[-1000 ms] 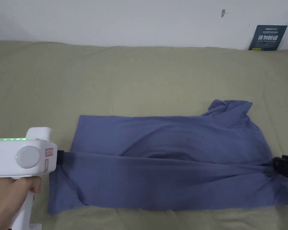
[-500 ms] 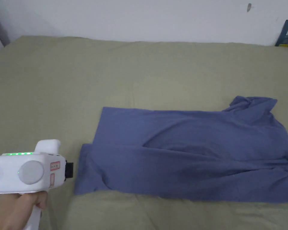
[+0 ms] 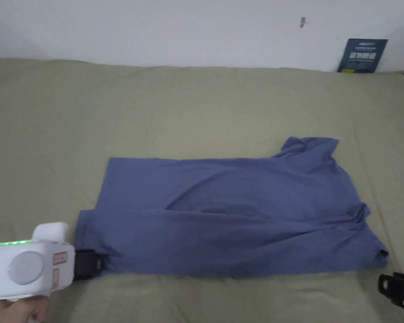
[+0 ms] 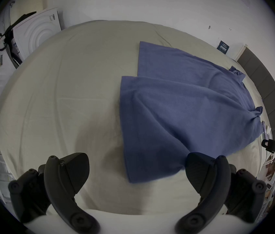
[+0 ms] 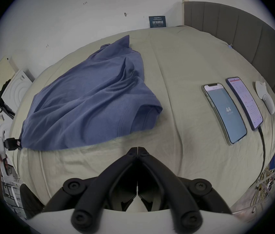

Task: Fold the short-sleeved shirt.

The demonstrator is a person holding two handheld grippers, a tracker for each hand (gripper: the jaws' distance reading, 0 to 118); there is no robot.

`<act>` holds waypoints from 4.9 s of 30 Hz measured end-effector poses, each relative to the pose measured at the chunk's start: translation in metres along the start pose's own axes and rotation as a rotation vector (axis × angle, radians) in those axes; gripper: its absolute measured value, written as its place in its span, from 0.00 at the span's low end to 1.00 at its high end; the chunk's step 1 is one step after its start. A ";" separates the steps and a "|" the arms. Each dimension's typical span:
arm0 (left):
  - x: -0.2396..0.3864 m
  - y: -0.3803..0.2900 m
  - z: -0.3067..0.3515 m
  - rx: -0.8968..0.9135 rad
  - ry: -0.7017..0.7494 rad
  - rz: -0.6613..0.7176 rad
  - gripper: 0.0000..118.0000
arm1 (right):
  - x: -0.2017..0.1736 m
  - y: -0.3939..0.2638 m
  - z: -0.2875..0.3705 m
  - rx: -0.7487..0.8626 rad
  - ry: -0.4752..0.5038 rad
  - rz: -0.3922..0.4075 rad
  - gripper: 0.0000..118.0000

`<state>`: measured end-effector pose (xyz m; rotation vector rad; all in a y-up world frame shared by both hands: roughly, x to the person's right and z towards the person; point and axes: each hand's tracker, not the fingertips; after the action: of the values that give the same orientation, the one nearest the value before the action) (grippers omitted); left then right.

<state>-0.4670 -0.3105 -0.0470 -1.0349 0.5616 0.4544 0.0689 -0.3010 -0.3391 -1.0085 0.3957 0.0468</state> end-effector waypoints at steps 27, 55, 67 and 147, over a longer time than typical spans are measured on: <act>0.001 0.006 0.036 0.035 0.025 -0.068 0.04 | -0.014 0.021 0.002 0.006 0.088 0.091 0.10; -0.029 -0.082 0.115 0.171 -0.018 -0.002 0.91 | 0.013 -0.064 0.108 0.097 0.092 0.022 0.83; -0.012 0.026 0.057 0.153 -0.037 0.021 0.00 | -0.038 -0.009 0.106 0.175 0.070 0.098 0.00; -0.065 -0.113 0.073 0.044 -0.013 0.060 0.33 | 0.056 -0.083 0.089 -0.005 0.196 0.038 0.04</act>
<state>-0.4338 -0.3008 0.0984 -0.9744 0.5898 0.4990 0.1653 -0.2802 -0.2491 -1.0140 0.5936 -0.0174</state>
